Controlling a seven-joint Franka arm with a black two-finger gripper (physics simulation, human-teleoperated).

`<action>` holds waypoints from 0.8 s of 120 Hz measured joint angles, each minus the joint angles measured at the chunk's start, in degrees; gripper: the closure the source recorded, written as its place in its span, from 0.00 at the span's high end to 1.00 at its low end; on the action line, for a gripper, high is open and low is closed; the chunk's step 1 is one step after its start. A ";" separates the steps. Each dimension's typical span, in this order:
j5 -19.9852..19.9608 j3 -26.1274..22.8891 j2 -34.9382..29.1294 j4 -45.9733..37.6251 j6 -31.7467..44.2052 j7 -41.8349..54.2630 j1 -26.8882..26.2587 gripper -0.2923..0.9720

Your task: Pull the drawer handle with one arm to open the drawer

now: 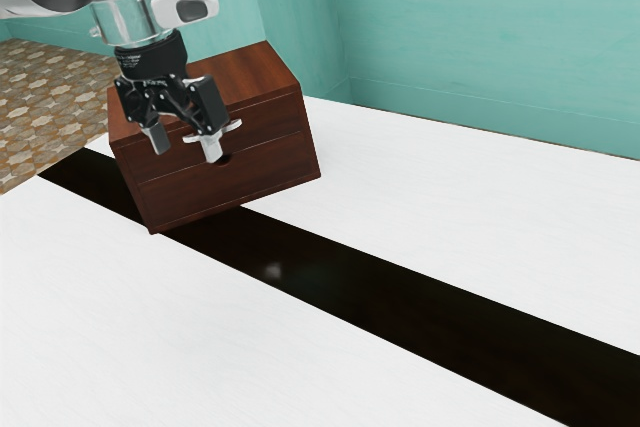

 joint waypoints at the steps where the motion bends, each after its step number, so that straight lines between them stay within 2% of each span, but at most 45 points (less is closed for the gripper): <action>1: 0.00 0.00 0.00 0.00 0.00 0.00 0.00 0.77; 33: -0.04 0.03 -0.15 0.18 0.05 0.11 0.01 0.77; 54: 0.24 -0.50 -7.35 4.27 -0.15 0.08 0.66 0.77; 96: 3.07 0.20 -3.53 4.05 9.09 7.99 -1.50 0.77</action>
